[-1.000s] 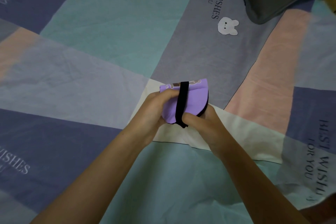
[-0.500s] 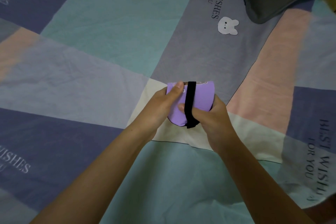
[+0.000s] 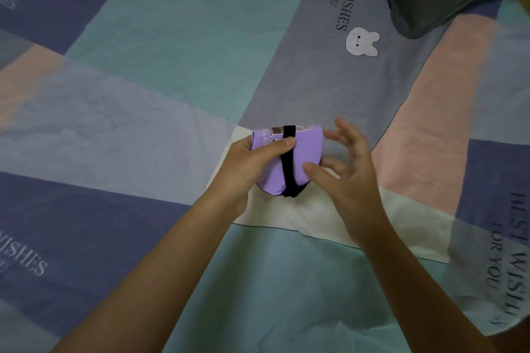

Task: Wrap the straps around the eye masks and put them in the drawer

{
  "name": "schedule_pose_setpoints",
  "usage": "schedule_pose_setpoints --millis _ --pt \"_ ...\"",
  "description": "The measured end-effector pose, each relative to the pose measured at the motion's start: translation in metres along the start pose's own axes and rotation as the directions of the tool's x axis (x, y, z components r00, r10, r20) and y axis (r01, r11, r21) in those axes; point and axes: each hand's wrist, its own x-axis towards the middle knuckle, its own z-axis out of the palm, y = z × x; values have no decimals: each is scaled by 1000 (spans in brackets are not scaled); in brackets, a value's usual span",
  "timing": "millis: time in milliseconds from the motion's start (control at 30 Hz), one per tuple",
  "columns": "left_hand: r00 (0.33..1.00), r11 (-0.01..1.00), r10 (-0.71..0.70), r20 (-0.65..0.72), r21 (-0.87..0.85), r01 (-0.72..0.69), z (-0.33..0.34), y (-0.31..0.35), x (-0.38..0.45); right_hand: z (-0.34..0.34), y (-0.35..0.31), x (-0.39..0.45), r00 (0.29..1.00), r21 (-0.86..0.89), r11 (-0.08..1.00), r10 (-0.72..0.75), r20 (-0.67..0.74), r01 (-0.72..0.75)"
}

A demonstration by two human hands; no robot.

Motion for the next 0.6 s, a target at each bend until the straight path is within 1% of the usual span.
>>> schedule_pose_setpoints --millis 33,100,167,233,300,367,467,600 --pt "1000 1000 -5 5 -4 5 -2 1 2 -4 -2 1 998 -46 997 -59 21 60" --pt "1000 1000 -21 20 -11 22 -5 4 4 -10 -4 5 983 -191 967 -147 114 167" --pt "1000 1000 -5 23 2 5 -4 5 6 -10 -5 8 944 -331 894 -231 233 301" --pt "1000 1000 21 20 13 -21 -2 7 7 -7 -7 10 908 -380 840 -274 317 387" --pt "998 999 34 44 28 -35 0 8 7 -3 -7 13 881 -396 804 -309 359 444" --pt "998 999 31 63 39 -33 1 10 6 -2 -7 16 874 -400 793 -323 363 459" --pt "997 1000 17 70 9 -18 -2 12 7 0 -7 19 885 -389 813 -304 353 434" --pt "990 991 56 127 115 -71 -5 10 8 1 -4 23 906 -379 840 -273 324 389"
